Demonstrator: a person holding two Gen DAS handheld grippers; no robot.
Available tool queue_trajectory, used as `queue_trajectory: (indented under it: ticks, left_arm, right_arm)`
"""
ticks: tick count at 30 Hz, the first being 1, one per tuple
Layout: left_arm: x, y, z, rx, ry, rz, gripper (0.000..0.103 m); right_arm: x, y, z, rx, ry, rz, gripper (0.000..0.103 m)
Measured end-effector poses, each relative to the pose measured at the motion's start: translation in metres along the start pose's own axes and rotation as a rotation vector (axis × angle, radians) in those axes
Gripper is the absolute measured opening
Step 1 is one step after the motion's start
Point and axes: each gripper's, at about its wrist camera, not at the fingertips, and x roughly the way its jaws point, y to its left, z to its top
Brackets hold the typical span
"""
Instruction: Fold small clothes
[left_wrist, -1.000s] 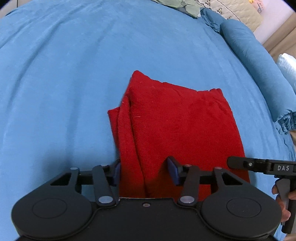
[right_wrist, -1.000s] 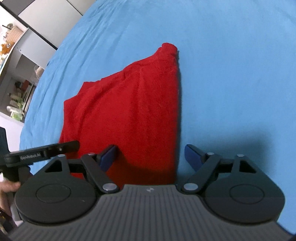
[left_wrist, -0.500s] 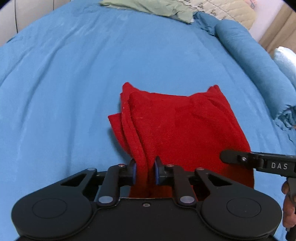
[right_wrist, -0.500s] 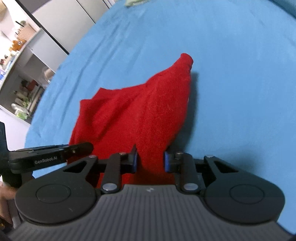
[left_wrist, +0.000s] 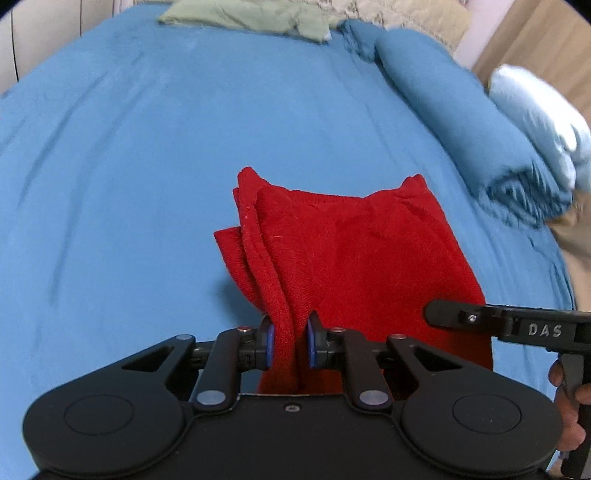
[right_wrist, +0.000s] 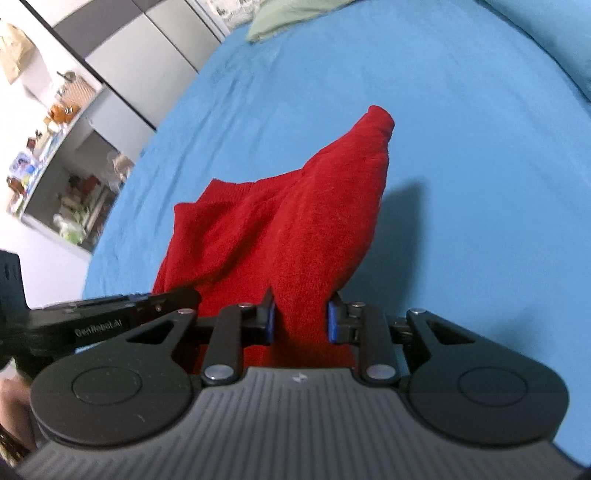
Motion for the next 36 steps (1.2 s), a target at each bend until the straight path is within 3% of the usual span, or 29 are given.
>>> queue_trajectory:
  ticks: [3, 5, 7, 12, 13, 15, 17, 22, 29, 31, 36]
  left_arm:
    - [0.034, -0.009, -0.027, -0.021, 0.049, -0.012, 0.018]
    - [0.047, -0.019, -0.043, 0.021, 0.034, 0.056, 0.018]
    - [0.054, -0.019, -0.052, 0.034, 0.002, 0.075, 0.021]
    - [0.059, -0.023, -0.057, 0.051, -0.014, 0.129, 0.039]
    - [0.056, -0.025, -0.057, 0.044, -0.019, 0.138, 0.043]
    - [0.046, -0.03, -0.059, 0.039, -0.042, 0.19, 0.069]
    - [0.035, -0.028, -0.064, 0.047, -0.079, 0.241, 0.081]
    - [0.041, -0.006, -0.08, 0.006, -0.06, 0.31, 0.081]
    - [0.063, 0.002, -0.082, -0.024, -0.046, 0.319, 0.084]
    - [0.047, -0.002, -0.082, -0.019, -0.066, 0.331, 0.079]
    - [-0.023, -0.033, -0.08, 0.055, -0.175, 0.378, 0.081]
  right_arm:
    - [0.011, -0.038, -0.033, 0.017, 0.023, -0.023, 0.041]
    - [0.022, -0.06, -0.054, 0.005, 0.022, -0.06, 0.042]
    - [0.026, -0.082, -0.067, 0.045, -0.015, -0.015, 0.043]
    - [0.029, -0.089, -0.075, 0.035, -0.048, 0.016, 0.054]
    - [0.024, -0.087, -0.075, 0.032, -0.055, 0.017, 0.06]
    - [0.013, -0.085, -0.072, 0.034, -0.074, 0.011, 0.079]
    - [0.0, -0.085, -0.07, 0.038, -0.128, 0.001, 0.098]
    - [0.003, -0.095, -0.073, -0.002, -0.088, -0.128, 0.099]
    - [0.016, -0.101, -0.079, -0.059, -0.079, -0.157, 0.099]
    - [0.004, -0.096, -0.079, -0.078, -0.101, -0.158, 0.098]
    - [-0.058, -0.063, -0.079, -0.16, -0.186, -0.171, 0.099]
